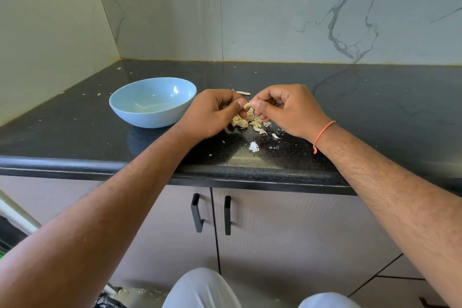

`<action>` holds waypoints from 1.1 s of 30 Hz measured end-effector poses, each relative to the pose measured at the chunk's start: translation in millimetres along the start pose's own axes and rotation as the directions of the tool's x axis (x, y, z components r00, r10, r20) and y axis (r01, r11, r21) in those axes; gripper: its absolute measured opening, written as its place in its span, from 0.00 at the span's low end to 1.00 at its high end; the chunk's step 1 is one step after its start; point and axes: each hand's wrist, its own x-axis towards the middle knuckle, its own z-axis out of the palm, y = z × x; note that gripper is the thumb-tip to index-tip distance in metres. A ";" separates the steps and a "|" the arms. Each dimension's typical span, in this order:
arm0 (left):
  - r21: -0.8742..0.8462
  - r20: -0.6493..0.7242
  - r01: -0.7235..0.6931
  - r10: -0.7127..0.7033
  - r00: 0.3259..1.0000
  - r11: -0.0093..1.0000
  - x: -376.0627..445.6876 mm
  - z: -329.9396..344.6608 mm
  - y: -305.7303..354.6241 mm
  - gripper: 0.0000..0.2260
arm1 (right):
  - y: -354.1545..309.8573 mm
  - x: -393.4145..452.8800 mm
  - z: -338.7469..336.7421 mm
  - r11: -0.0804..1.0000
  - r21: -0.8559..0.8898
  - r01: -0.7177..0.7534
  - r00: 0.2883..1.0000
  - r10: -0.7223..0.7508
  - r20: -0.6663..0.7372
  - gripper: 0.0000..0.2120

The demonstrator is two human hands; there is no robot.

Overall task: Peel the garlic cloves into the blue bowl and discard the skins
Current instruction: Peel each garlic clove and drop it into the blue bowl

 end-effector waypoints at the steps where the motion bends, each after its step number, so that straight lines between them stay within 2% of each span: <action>1: -0.006 -0.004 0.000 0.000 1.000 1.000 0.5 0.5 -1.4 0.12 | 0.7 0.1 0.2 1.000 0.004 -0.009 1.000 0.009 -0.005 0.03; 9: -0.001 -0.062 -0.065 0.064 0.996 0.998 -0.5 2.7 -6.2 0.03 | 4.2 -2.2 -2.1 0.998 -0.048 -0.030 0.997 0.027 -0.067 0.04; 20: 0.063 -0.085 -0.036 0.041 0.996 0.997 -3.2 1.6 -5.3 0.02 | 1.9 -6.2 0.1 0.980 -0.193 0.042 0.998 -0.051 -0.042 0.02; 28: -0.070 -0.039 0.021 -0.023 0.999 0.997 -1.6 -1.2 -3.4 0.03 | 3.7 -4.1 -1.2 0.999 -0.031 -0.030 0.998 0.031 0.048 0.04; 33: -0.077 -0.042 0.028 -0.031 0.999 0.997 -0.3 -1.0 -3.3 0.04 | 4.6 -3.5 -1.6 0.998 0.037 -0.047 0.998 0.045 0.051 0.03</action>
